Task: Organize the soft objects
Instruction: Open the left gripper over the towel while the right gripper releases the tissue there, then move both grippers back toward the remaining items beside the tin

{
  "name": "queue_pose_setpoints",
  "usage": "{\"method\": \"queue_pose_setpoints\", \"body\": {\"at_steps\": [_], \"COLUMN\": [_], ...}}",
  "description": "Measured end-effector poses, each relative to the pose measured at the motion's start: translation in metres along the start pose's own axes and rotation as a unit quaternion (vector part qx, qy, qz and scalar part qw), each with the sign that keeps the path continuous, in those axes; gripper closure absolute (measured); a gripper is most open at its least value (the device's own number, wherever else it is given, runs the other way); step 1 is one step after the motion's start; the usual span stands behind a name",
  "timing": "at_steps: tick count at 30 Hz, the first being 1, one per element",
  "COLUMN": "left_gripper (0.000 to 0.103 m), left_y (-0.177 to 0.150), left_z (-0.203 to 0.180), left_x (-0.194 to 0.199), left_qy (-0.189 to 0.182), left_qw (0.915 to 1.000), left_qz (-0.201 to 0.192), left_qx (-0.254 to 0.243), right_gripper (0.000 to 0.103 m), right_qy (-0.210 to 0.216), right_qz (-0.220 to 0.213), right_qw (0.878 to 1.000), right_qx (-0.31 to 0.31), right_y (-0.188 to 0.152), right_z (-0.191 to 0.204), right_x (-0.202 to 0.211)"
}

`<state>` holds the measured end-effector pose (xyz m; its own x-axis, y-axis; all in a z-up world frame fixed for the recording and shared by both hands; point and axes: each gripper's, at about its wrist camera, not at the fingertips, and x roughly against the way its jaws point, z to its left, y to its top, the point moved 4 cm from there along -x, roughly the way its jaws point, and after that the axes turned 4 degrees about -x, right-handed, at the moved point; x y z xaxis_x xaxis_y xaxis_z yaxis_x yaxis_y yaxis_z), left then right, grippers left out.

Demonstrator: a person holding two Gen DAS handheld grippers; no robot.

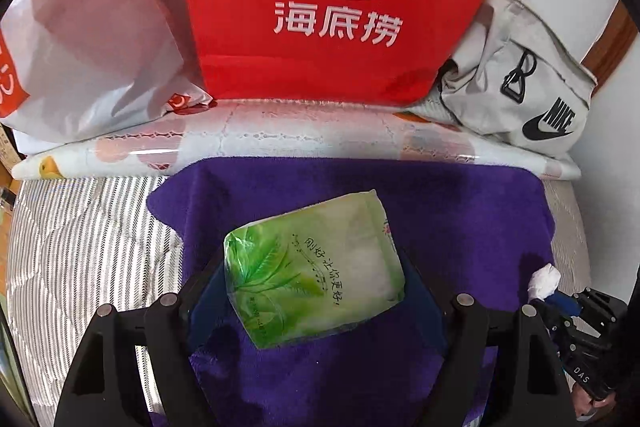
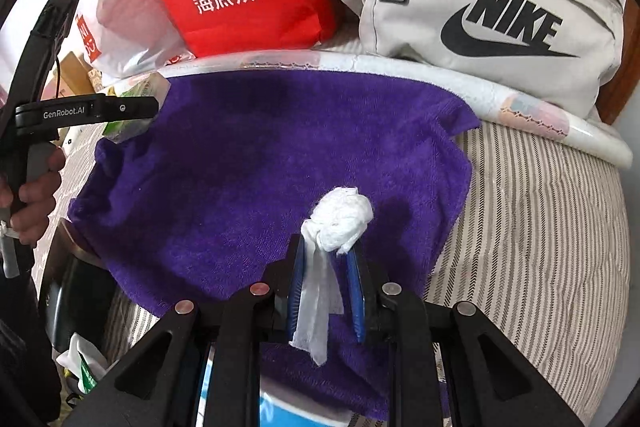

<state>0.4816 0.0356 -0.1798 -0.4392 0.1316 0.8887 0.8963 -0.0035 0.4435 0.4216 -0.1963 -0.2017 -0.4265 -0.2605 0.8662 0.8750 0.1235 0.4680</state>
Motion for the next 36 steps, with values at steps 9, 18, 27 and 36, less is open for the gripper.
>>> {"method": "queue_pose_setpoints", "body": {"at_steps": [9,18,27,36], "left_gripper": [0.013,0.013,0.013,0.013], "left_y": [-0.003,-0.02,-0.074,-0.165], "left_z": [-0.001,0.012,0.02,0.01], "left_x": [-0.006,0.032,0.106,0.177], "left_qy": [-0.023,-0.016,-0.015,-0.033], "left_qw": [0.9997,0.9997,0.999,0.9941], "left_qz": [0.008,-0.007,-0.037,-0.104], "left_qx": [0.004,0.02,0.02,0.0], "right_gripper": [0.041,0.032,0.024,0.024], "right_qy": [0.006,-0.024,-0.041,-0.028], "right_qz": [-0.001,-0.018,-0.06,-0.127], "right_qw": [1.0,1.0,0.997,0.991], "right_qx": [-0.008,-0.01,-0.016,0.005], "right_y": [0.0,-0.005,-0.035,-0.105], "right_z": [0.001,0.011,0.035,0.075], "right_x": [-0.001,0.03,0.097,0.166]}}
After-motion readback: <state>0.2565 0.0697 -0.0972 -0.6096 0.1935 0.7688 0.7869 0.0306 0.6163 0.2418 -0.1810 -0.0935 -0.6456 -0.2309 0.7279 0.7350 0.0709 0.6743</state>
